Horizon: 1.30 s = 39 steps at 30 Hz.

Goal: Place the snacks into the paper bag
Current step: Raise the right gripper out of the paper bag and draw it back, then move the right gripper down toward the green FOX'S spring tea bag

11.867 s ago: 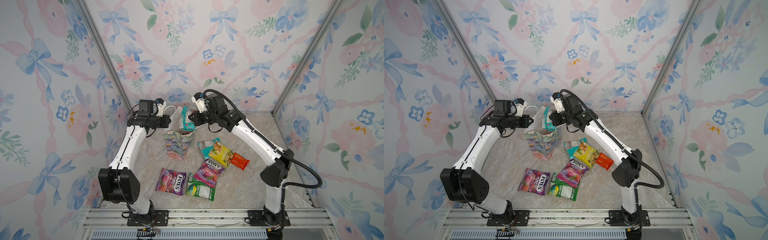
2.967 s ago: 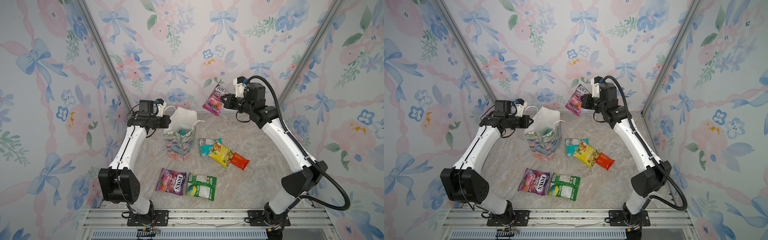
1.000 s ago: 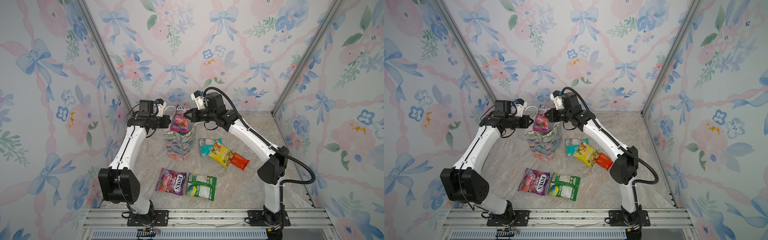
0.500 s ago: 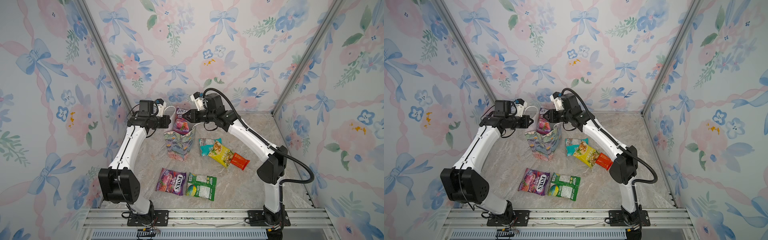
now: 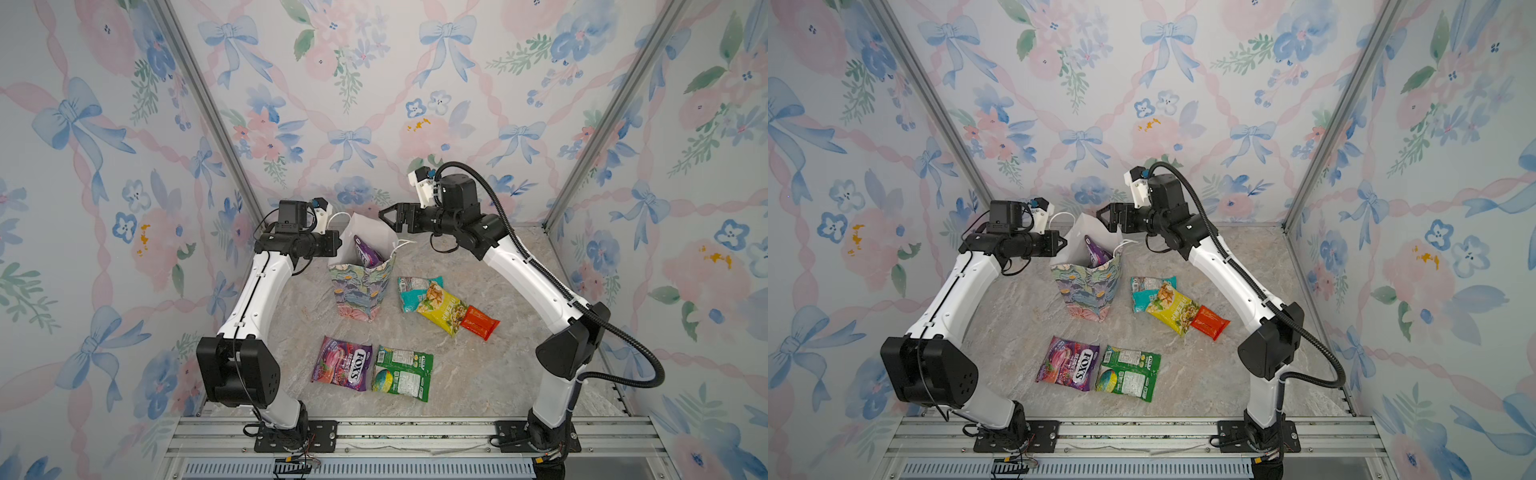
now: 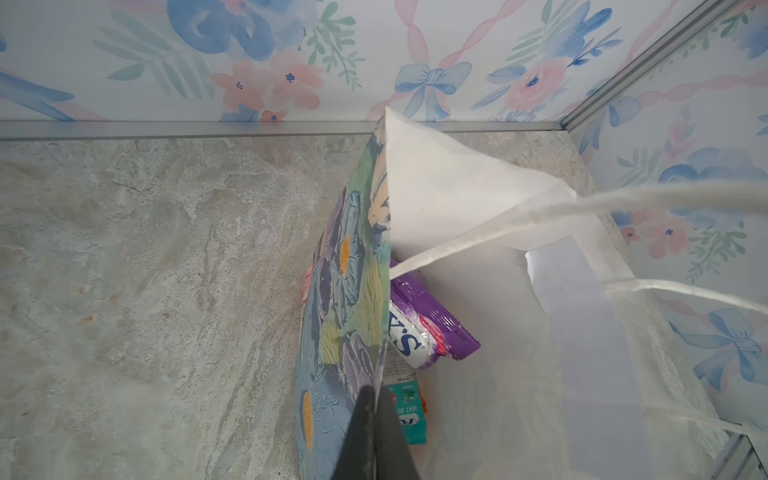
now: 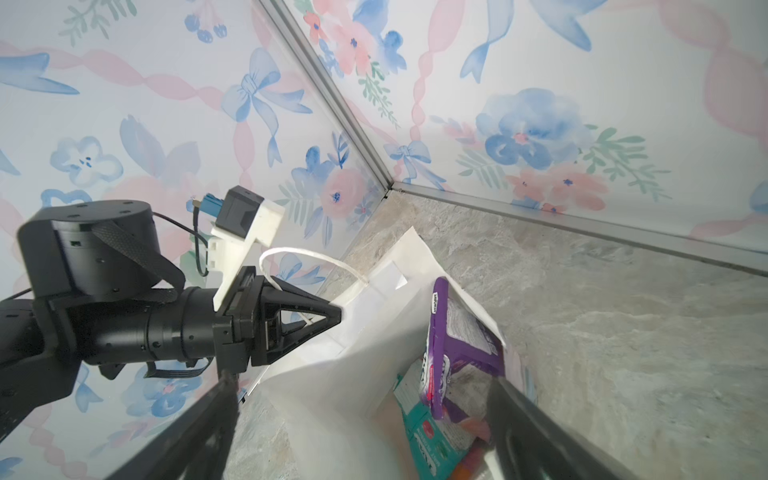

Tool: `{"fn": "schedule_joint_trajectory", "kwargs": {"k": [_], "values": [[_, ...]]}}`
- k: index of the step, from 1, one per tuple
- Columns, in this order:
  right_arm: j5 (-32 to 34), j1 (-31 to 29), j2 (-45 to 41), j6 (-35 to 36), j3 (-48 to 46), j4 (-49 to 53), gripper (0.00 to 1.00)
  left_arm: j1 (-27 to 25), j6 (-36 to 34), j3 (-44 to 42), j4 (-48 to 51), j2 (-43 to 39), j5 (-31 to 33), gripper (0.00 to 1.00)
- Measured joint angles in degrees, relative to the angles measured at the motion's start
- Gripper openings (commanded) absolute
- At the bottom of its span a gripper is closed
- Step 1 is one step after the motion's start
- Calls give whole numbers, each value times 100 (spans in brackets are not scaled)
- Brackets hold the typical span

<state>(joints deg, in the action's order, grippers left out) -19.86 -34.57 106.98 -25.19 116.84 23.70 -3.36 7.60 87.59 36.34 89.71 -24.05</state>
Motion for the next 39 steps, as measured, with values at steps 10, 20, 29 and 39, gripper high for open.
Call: {"fn": "schedule_joint_trajectory", "kwargs": {"k": [10,20,29,39], "values": [[457,212,-1056,297,-1471,208,97,0,0,-2,0,0,2,0],[951,157,-2927,205,-4334,393,99,0,0,-4,0,0,22,0],[1176,-787,-3145,184,-5917,1005,97,0,0,-4,-2,0,22,0],[1285,-2013,-3134,225,-6607,1233,96,0,0,-4,-2,2,22,0]]}}
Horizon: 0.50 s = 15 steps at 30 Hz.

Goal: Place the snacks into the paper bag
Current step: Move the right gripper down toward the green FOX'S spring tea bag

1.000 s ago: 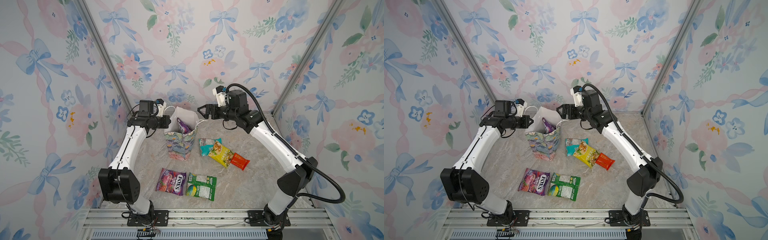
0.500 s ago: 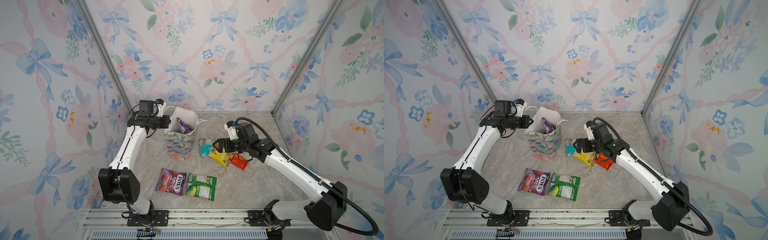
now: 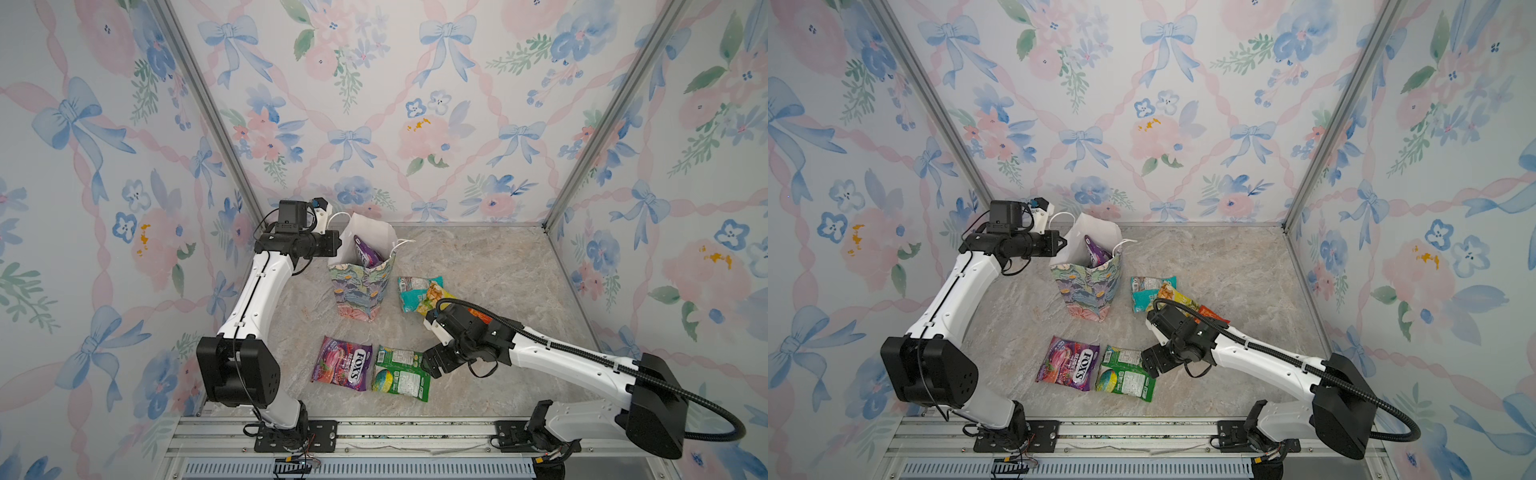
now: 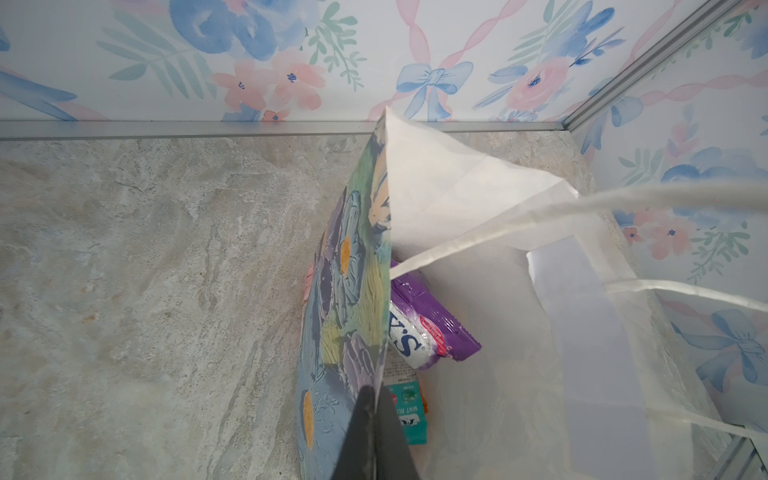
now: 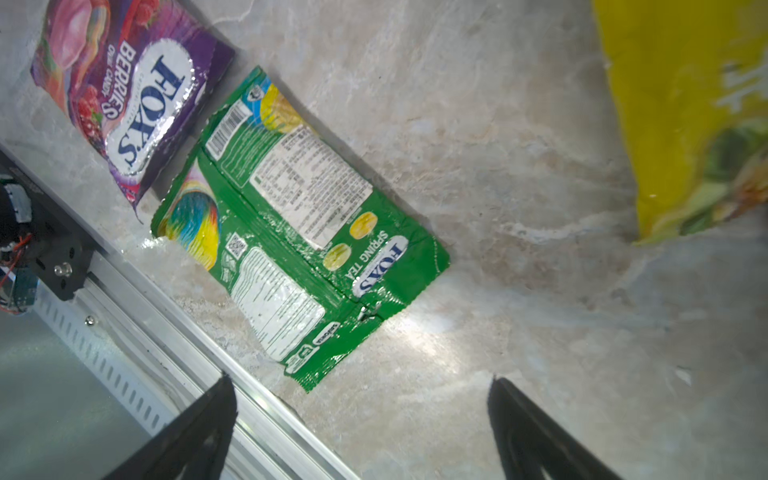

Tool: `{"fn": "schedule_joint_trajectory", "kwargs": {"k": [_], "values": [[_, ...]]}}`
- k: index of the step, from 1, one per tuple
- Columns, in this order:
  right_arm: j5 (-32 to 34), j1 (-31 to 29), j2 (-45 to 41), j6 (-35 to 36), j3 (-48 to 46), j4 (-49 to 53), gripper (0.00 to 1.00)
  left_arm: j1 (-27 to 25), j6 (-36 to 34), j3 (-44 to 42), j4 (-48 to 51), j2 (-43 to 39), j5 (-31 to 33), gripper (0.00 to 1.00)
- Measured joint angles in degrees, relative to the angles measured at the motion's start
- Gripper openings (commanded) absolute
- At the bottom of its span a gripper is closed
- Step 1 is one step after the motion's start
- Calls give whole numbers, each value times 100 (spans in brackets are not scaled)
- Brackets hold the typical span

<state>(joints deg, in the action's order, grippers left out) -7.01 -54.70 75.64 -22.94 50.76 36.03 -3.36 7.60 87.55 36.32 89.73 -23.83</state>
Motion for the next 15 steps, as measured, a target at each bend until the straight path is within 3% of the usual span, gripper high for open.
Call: {"fn": "schedule_joint_trajectory", "kwargs": {"k": [9,15], "values": [[245,-960,938,415,181,90,97,0,0,-2,0,-2,35,0],[380,-1143,1462,562,457,243,97,0,0,0,-2,-2,46,0]]}}
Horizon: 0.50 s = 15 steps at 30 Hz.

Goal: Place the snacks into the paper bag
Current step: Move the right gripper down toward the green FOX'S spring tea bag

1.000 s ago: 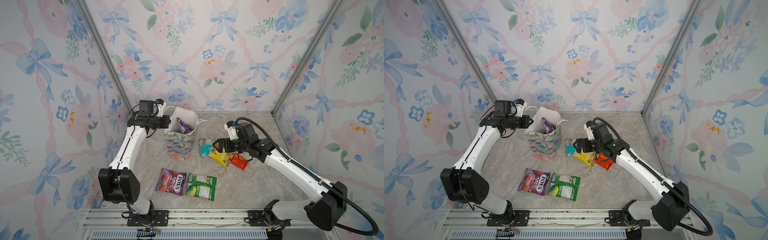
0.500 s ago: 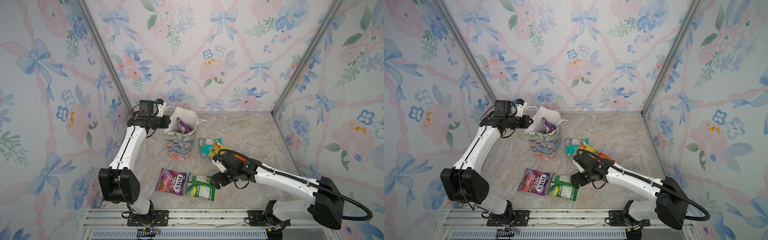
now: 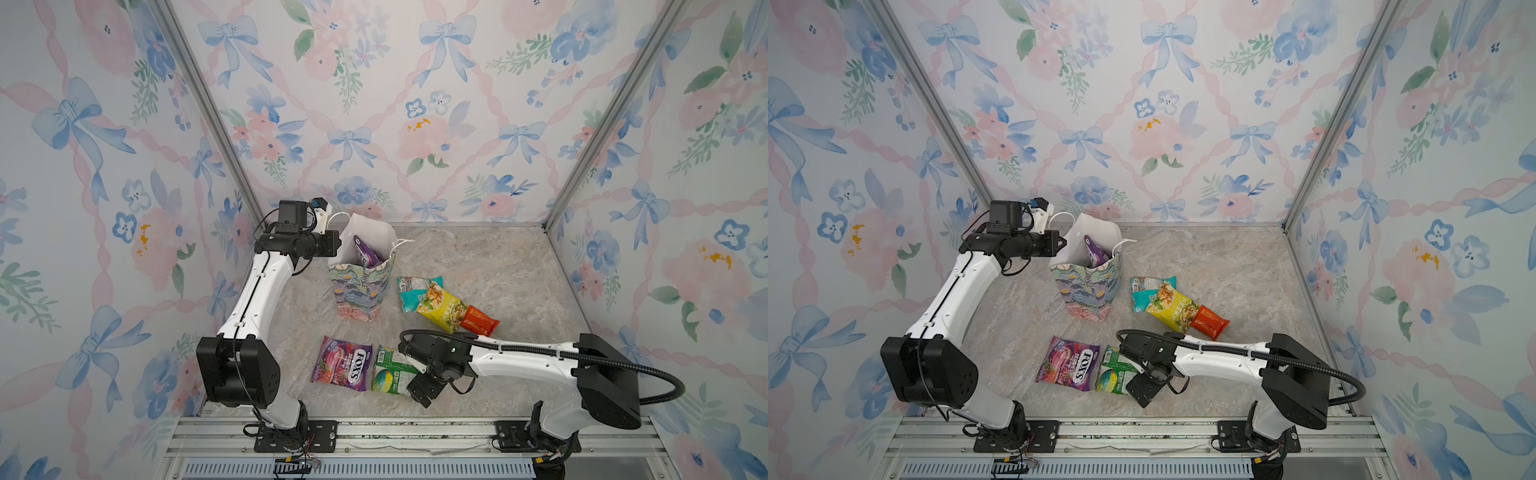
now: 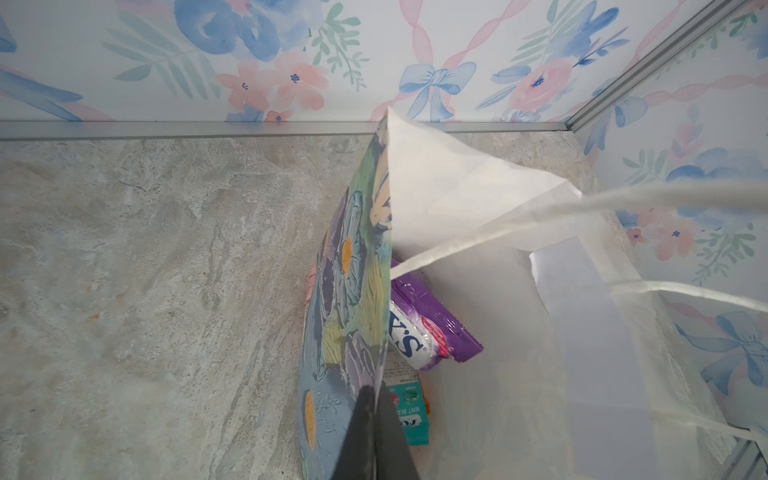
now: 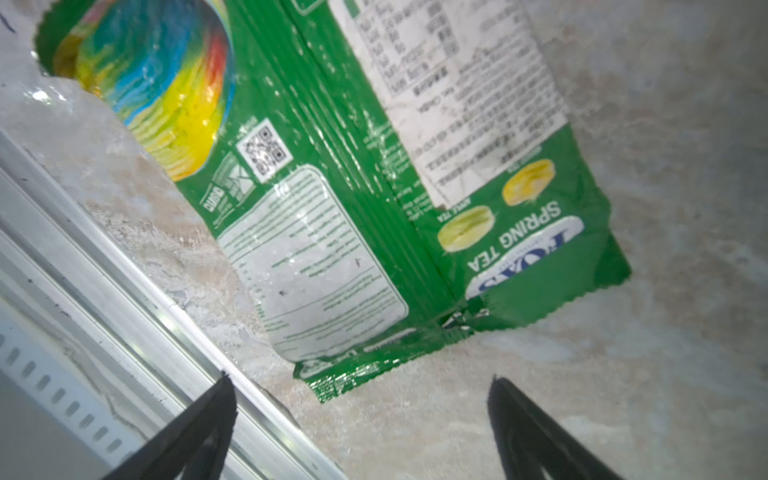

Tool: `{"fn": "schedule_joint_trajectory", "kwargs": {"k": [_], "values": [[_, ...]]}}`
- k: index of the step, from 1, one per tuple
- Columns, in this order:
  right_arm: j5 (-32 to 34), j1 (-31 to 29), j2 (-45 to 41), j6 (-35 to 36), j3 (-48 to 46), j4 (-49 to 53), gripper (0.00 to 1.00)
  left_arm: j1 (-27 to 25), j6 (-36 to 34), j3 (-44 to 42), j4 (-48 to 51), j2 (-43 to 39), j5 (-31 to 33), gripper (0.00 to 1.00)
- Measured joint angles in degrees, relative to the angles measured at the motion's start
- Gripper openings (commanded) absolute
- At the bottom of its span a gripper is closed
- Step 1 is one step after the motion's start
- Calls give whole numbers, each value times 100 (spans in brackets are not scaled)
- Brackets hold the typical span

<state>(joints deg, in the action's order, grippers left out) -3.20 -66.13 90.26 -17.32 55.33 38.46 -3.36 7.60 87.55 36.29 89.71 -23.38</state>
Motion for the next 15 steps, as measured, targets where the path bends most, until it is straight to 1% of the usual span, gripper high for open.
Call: {"fn": "schedule_joint_trajectory", "kwargs": {"k": [8,15], "values": [[278,94,275,-24,94,282,97,0,0,-2,2,0,0,0],[400,614,555,-90,291,391,97,0,0,-2,0,0,20,0]]}}
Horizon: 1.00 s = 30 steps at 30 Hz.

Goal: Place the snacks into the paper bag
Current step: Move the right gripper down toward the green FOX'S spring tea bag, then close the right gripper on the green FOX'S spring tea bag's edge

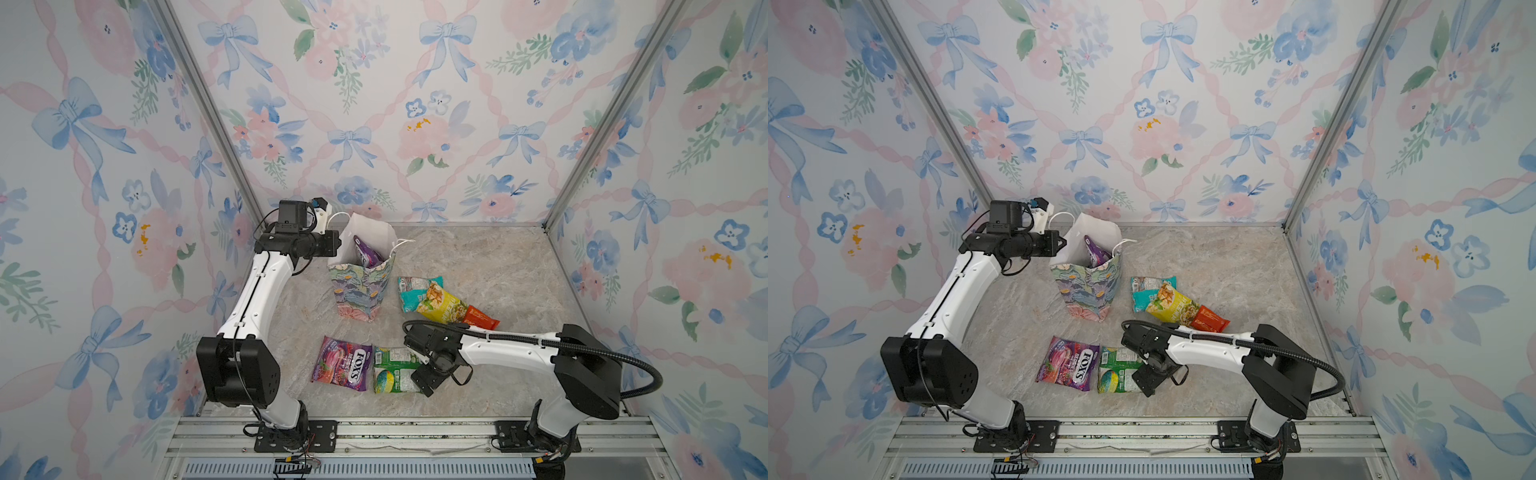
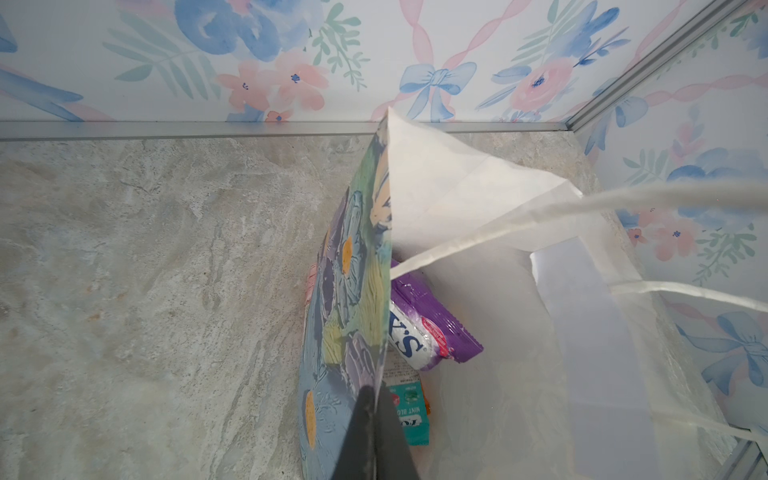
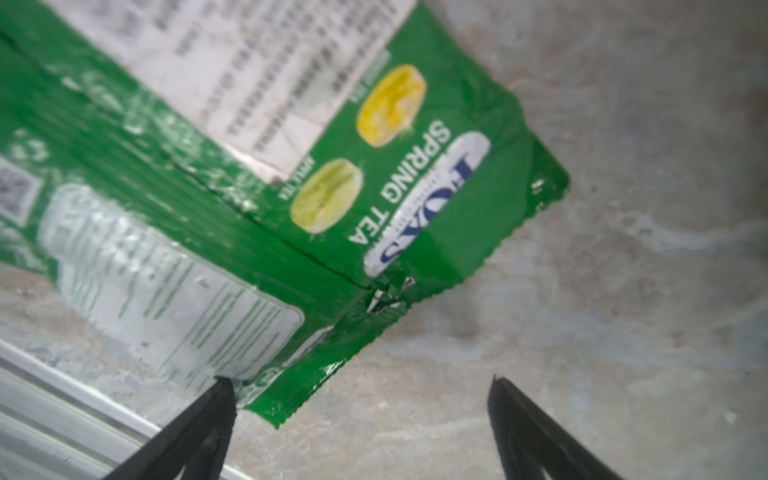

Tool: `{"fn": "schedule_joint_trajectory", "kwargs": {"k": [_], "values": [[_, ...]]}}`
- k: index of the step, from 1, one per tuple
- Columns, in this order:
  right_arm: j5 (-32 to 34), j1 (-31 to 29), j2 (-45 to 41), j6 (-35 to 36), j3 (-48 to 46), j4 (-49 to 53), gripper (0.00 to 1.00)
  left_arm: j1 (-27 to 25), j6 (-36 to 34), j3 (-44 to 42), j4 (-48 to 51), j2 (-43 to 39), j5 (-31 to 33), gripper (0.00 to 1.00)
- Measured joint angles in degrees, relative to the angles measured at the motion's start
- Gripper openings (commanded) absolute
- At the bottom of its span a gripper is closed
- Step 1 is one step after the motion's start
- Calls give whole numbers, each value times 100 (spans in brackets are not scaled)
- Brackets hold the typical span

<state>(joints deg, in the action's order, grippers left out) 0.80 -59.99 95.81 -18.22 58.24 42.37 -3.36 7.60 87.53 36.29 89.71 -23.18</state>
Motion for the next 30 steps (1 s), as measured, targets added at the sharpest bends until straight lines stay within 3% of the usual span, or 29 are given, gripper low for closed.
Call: {"fn": "schedule_joint_trajectory", "kwargs": {"k": [14,20,23,30], "values": [[262,1064,1180,275,1515,-83,97,0,-2,0,-2,0,20,0],[387,1351,1266,546,2039,-107,97,0,-2,0,-2,0,22,0],[109,1377,1036,492,2011,-177,99,0,-2,0,-2,0,22,0],[-1121,1377,201,-372,1259,-933,82,0,-2,0,-2,0,22,0]]}}
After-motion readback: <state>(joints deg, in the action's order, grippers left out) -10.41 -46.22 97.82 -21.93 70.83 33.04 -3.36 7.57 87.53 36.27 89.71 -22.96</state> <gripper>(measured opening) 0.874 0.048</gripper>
